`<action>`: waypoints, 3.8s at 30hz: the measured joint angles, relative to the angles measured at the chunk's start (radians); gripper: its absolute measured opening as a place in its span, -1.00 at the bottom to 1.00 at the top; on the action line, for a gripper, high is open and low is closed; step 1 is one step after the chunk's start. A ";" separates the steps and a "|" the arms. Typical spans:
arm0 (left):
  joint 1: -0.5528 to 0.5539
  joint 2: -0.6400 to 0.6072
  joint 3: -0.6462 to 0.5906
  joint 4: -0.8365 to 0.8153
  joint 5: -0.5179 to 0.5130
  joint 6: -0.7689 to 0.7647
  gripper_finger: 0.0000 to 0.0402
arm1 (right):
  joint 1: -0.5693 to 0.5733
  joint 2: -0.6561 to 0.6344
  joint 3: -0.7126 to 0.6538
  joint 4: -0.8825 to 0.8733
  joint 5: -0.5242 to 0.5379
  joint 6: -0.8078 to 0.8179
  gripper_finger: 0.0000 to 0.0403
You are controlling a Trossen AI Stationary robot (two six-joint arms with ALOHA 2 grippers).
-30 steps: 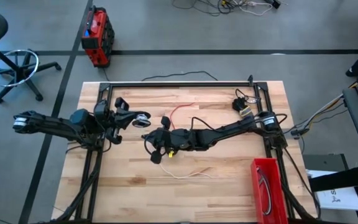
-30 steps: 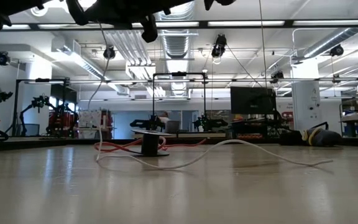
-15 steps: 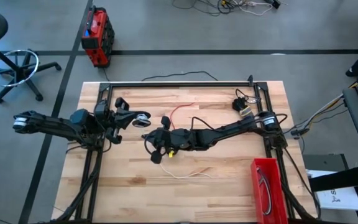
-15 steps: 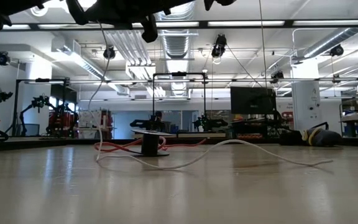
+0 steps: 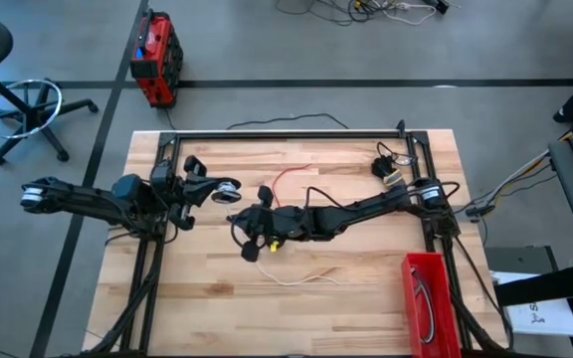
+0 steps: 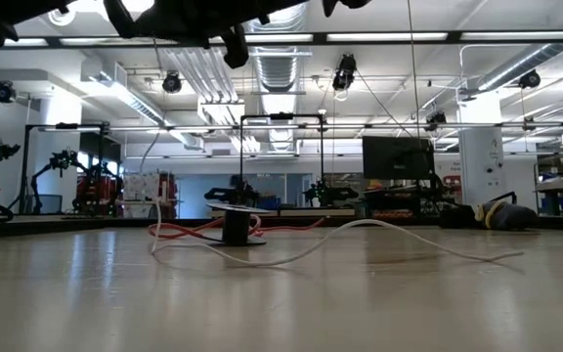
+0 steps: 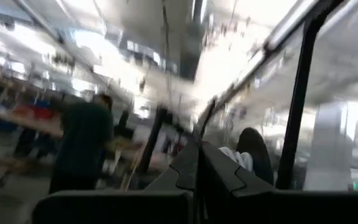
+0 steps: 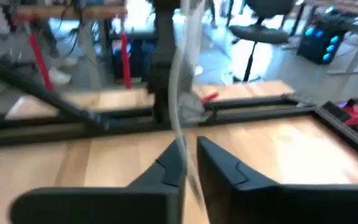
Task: Coil cords
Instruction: Coil the white wire onto the spool
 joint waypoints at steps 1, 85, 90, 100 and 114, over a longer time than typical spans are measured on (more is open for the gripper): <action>0.000 -0.004 0.005 0.025 -0.005 0.000 -1.00 | 0.001 -0.002 0.000 -0.028 -0.001 -0.008 -0.89; 0.000 -0.013 -0.004 -0.193 0.250 0.100 -0.81 | -0.037 -0.125 0.425 -0.686 -0.169 0.043 -1.00; 0.000 -0.014 0.029 -0.330 0.251 0.126 -0.81 | -0.052 -0.125 0.439 -0.760 -0.220 0.062 -1.00; 0.000 -0.006 0.145 -0.682 0.253 0.167 -0.81 | -0.076 -0.125 0.453 -0.838 -0.291 0.051 -1.00; 0.000 0.071 0.182 -0.741 0.246 0.172 -0.82 | -0.088 -0.129 0.459 -0.788 -0.312 0.038 -1.00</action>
